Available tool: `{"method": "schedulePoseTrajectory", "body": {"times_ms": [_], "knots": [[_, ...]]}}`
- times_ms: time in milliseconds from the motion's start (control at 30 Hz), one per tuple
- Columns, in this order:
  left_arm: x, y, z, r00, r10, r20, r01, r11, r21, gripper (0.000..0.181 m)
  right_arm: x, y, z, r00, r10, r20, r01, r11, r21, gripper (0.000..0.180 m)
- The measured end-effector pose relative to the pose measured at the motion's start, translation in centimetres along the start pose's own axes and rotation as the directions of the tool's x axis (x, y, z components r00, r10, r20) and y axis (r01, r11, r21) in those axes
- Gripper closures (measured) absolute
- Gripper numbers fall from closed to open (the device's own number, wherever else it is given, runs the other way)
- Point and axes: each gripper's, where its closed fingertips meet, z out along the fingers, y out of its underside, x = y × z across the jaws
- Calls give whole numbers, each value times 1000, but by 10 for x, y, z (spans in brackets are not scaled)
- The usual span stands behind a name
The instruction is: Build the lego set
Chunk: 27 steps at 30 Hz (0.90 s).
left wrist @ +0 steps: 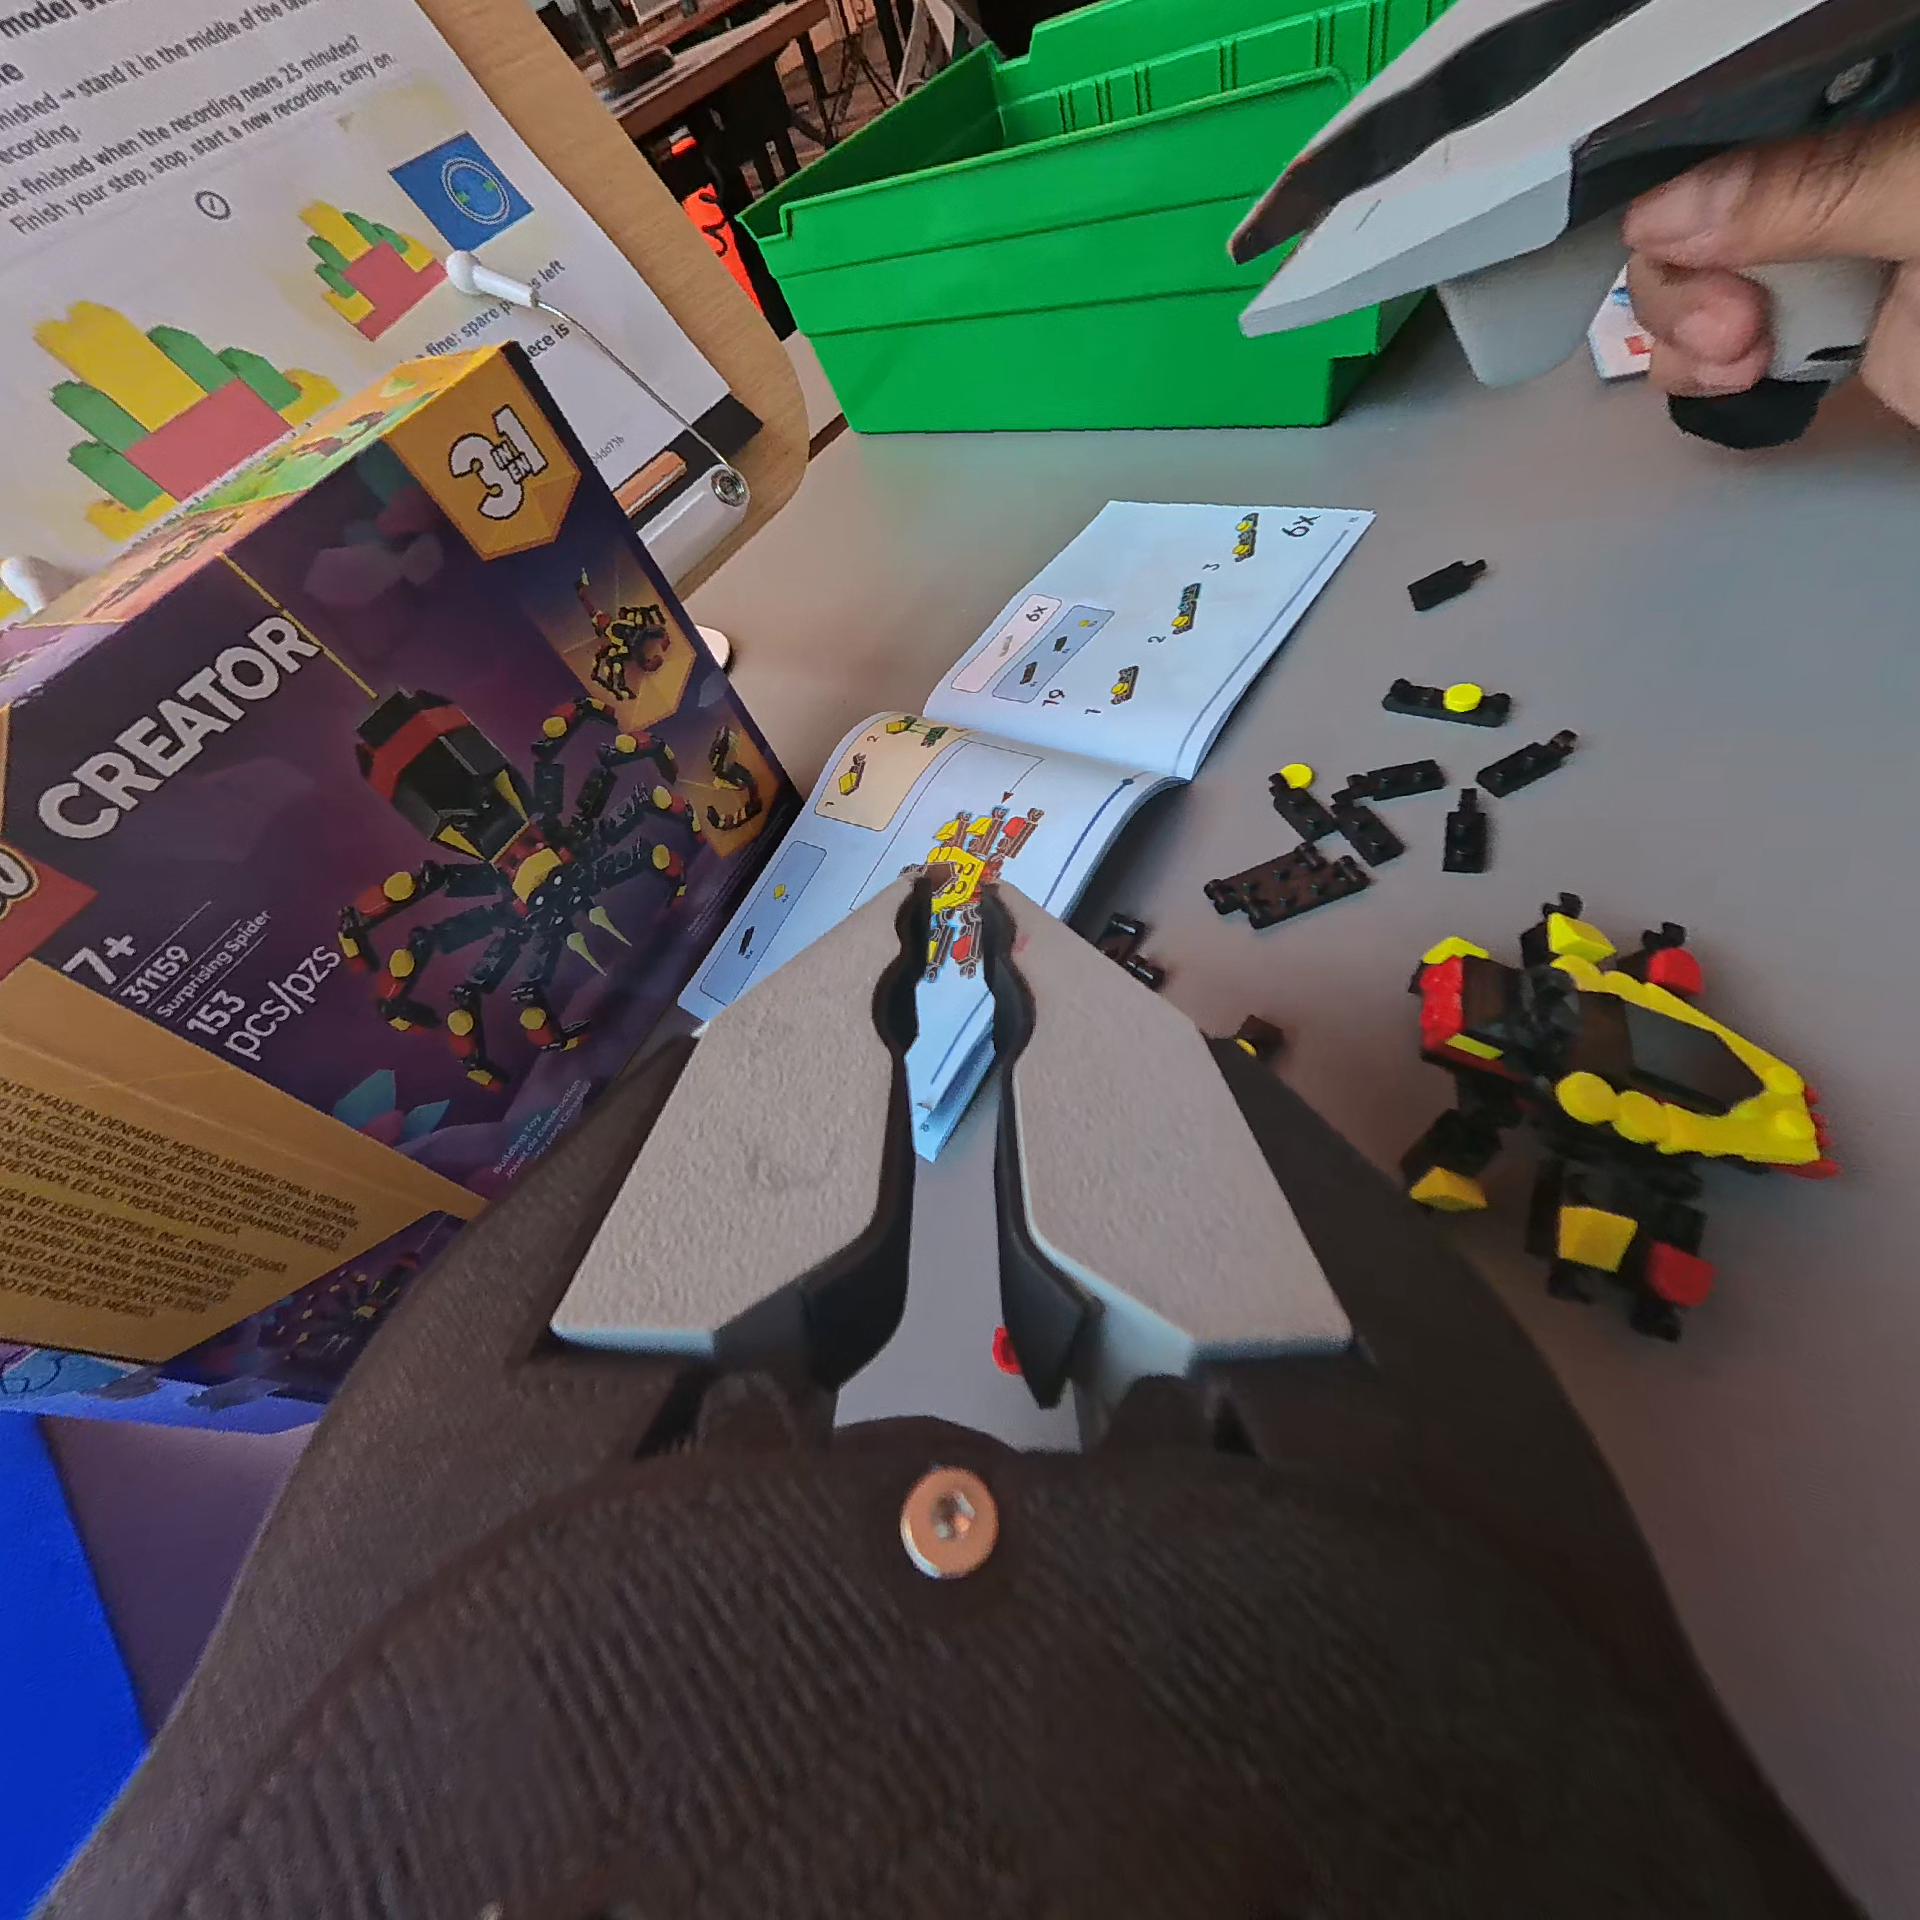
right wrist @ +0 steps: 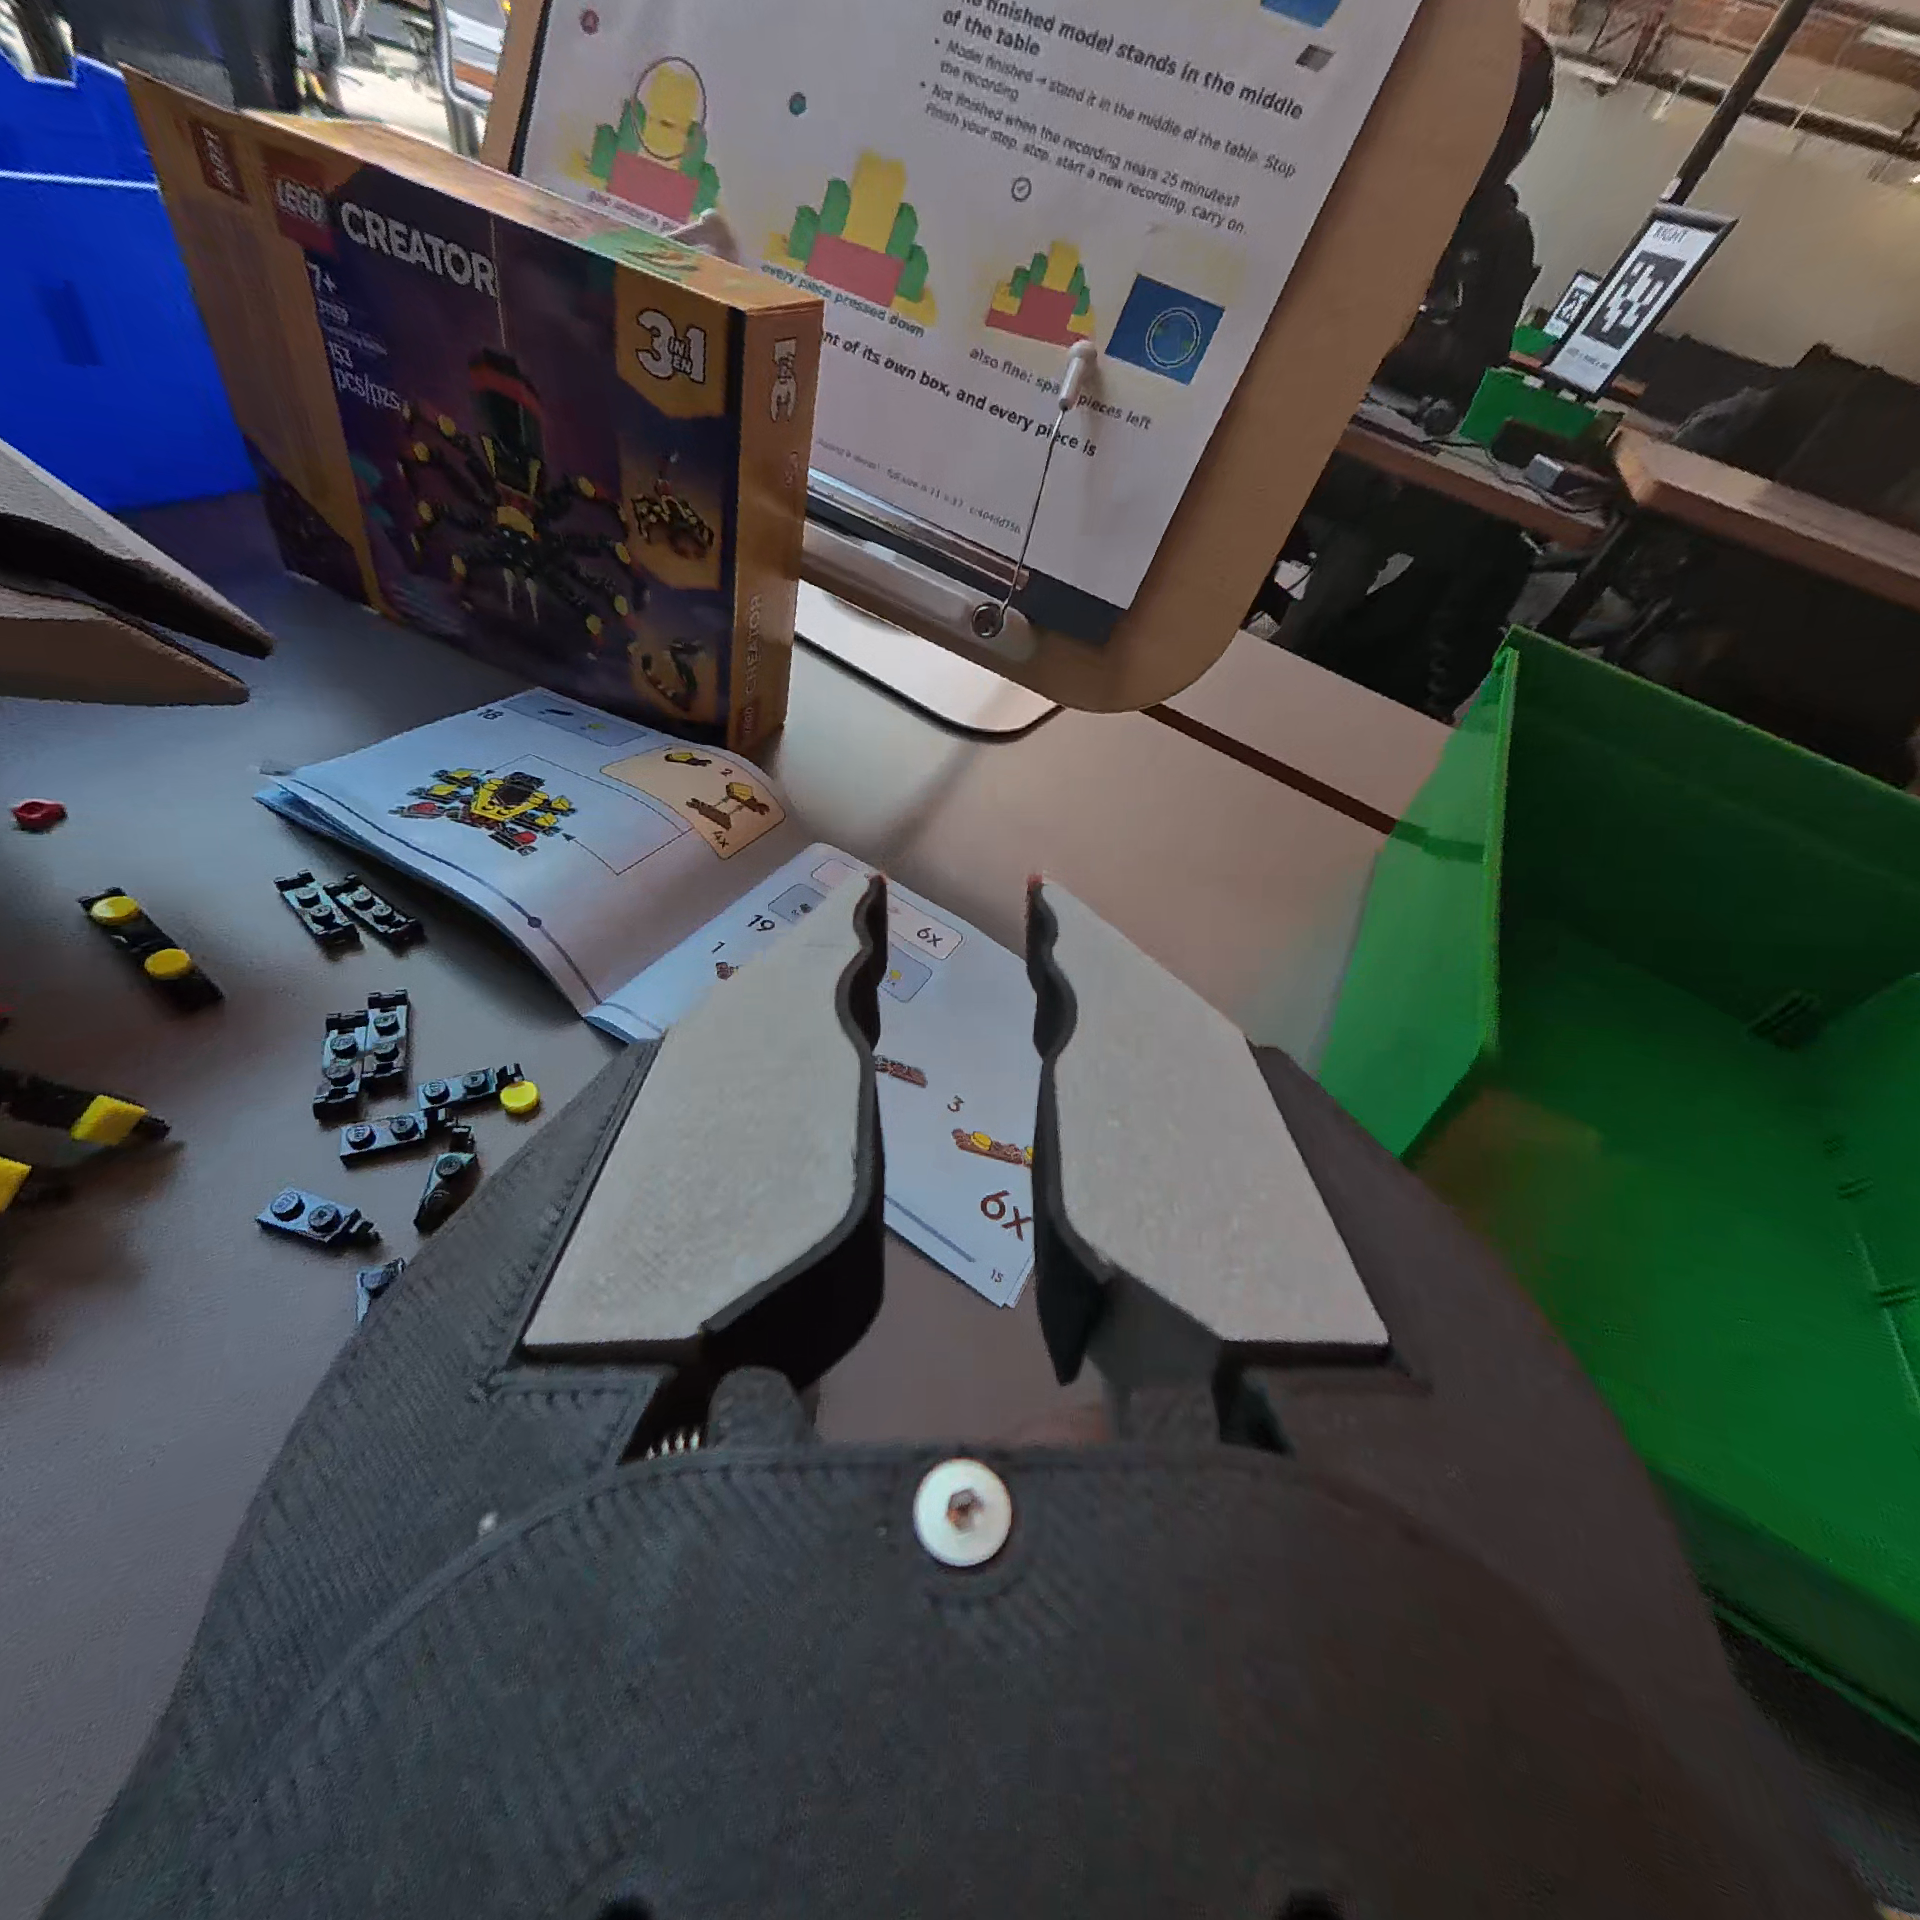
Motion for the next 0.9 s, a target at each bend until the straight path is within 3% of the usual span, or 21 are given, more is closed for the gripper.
{"method": "schedulePoseTrajectory", "body": {"times_ms": [900], "knots": [[0,3,0,1000,-5,-9,5,1000,-21,175,-14,23,10,995,-16,97,26,994,-108,155]]}}
